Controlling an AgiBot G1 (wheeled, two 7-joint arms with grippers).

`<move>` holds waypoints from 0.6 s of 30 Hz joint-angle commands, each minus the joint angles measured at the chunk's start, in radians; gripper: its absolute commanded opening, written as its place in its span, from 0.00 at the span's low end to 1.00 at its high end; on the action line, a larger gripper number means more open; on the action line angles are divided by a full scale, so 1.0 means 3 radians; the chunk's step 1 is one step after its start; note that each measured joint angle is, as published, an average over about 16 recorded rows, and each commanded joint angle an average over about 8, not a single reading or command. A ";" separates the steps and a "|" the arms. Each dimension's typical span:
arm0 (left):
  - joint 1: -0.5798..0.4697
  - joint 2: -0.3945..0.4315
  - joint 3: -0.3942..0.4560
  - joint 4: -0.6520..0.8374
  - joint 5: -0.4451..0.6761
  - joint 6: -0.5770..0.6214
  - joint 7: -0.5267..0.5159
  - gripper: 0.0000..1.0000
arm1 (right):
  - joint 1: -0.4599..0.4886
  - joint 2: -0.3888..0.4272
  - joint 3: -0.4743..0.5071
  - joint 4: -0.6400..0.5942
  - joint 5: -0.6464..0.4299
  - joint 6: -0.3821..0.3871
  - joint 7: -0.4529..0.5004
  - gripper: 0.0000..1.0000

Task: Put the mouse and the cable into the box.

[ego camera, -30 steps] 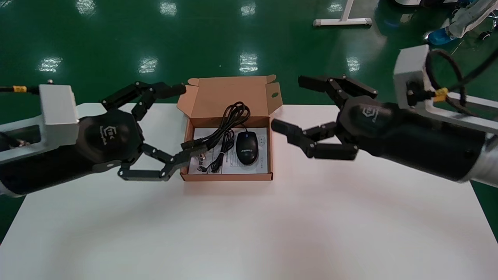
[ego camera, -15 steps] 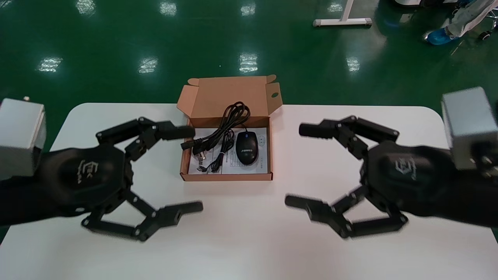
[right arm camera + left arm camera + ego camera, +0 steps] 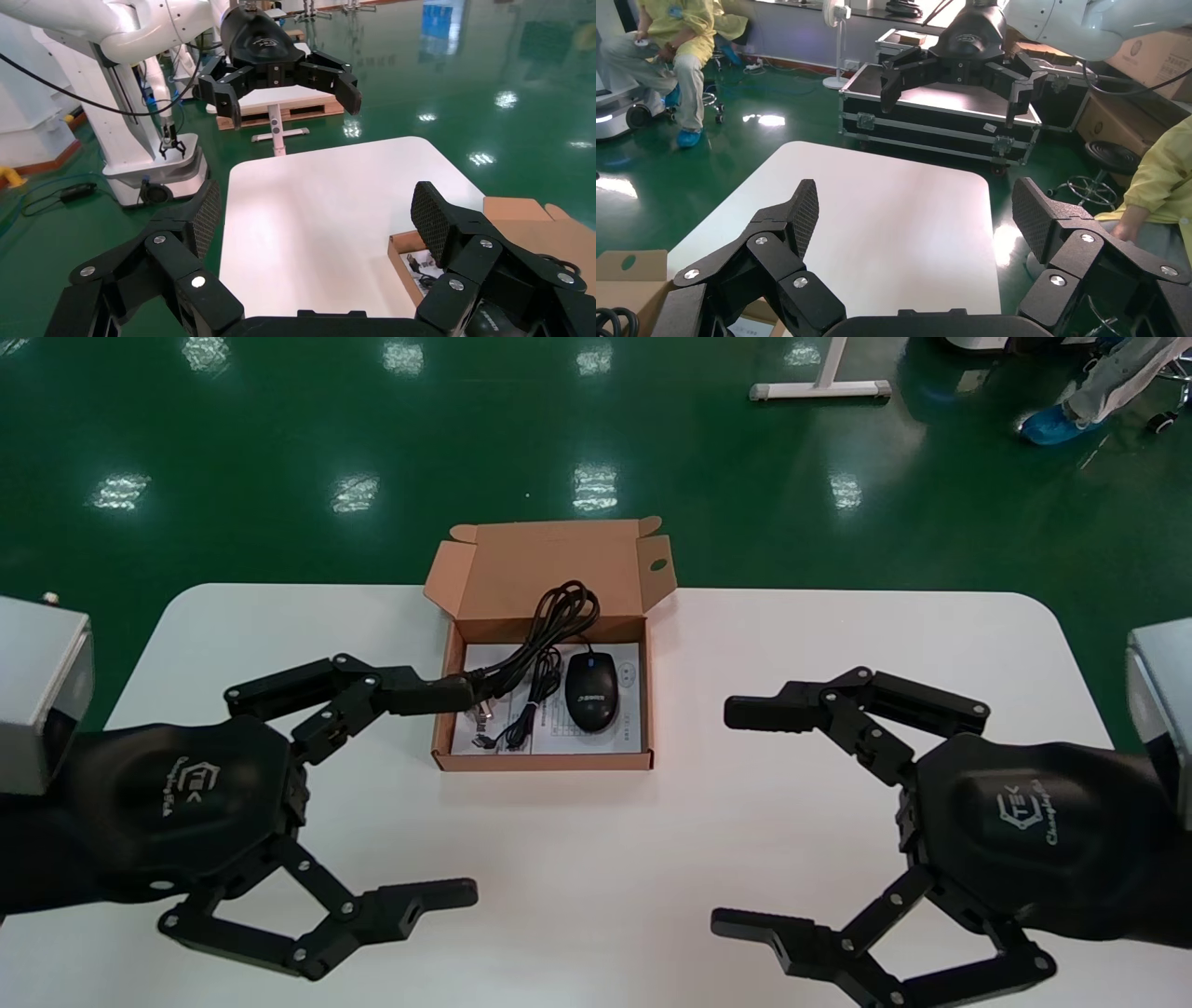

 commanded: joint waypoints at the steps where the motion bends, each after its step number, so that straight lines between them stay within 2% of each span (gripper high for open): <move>1: 0.0000 0.0002 0.0000 0.0004 0.0000 -0.0005 0.0009 1.00 | 0.0001 -0.0009 0.0000 -0.0003 -0.0006 0.0016 0.0000 1.00; 18: 0.0000 0.0009 -0.0003 0.0013 0.0010 -0.0019 0.0034 1.00 | 0.0008 -0.0032 -0.0004 -0.0013 -0.0033 0.0063 -0.0001 1.00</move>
